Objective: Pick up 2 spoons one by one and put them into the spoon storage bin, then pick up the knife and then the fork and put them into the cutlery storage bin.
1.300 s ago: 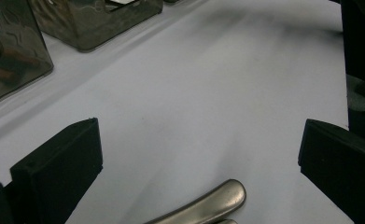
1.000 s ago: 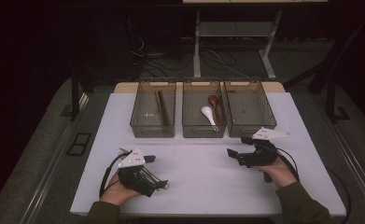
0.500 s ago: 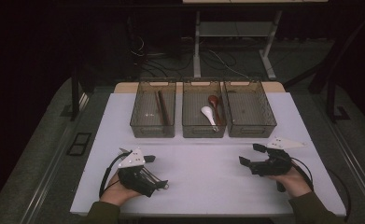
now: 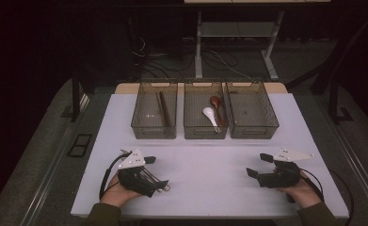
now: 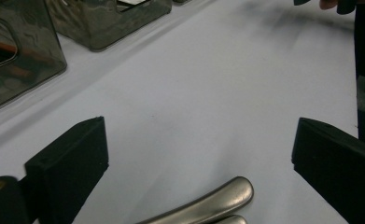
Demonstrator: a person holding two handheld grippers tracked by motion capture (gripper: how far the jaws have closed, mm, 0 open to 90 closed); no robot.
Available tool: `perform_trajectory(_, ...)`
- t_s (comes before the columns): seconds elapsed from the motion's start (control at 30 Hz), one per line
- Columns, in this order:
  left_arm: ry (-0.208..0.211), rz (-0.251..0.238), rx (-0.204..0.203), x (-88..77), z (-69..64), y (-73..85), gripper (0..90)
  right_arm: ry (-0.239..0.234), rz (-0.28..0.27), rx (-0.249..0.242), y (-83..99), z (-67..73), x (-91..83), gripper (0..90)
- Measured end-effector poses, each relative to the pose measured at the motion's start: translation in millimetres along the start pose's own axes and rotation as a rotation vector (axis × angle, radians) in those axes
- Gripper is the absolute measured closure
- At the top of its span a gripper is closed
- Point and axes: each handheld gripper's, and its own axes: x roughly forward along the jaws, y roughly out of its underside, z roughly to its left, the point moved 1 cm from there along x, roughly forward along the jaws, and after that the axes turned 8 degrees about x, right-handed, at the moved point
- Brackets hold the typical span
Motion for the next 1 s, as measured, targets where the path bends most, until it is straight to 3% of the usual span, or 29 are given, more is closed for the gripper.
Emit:
perform_trajectory(0.17,-0.002,0.009,-0.005,-8.0,3.4,0.9,27.5,0.002,0.011,-0.009,3.5,2.6,-1.7,18.6)
perform_trajectory(0.3,0.036,0.032,0.003,-11.9,4.3,3.4,54.0,0.002,0.016,-0.007,5.7,3.2,-2.7,18.6)
perform_trajectory(0.43,0.051,0.066,0.008,-13.0,1.4,5.2,74.3,-0.001,0.02,-0.012,6.0,3.5,-2.3,18.6)
perform_trajectory(0.53,0.084,0.096,0.004,-12.6,0.4,8.6,87.2,-0.003,0.021,-0.015,5.7,4.6,-1.5,18.6)
perform_trajectory(0.77,0.091,0.186,0.015,-8.5,1.2,18.4,89.5,0.0,0.023,-0.019,5.5,5.3,-0.9,18.6)
perform_trajectory(1.0,0.08,0.209,0.041,-4.5,1.1,20.0,89.5,0.001,0.029,-0.02,6.0,5.2,0.0,18.6)
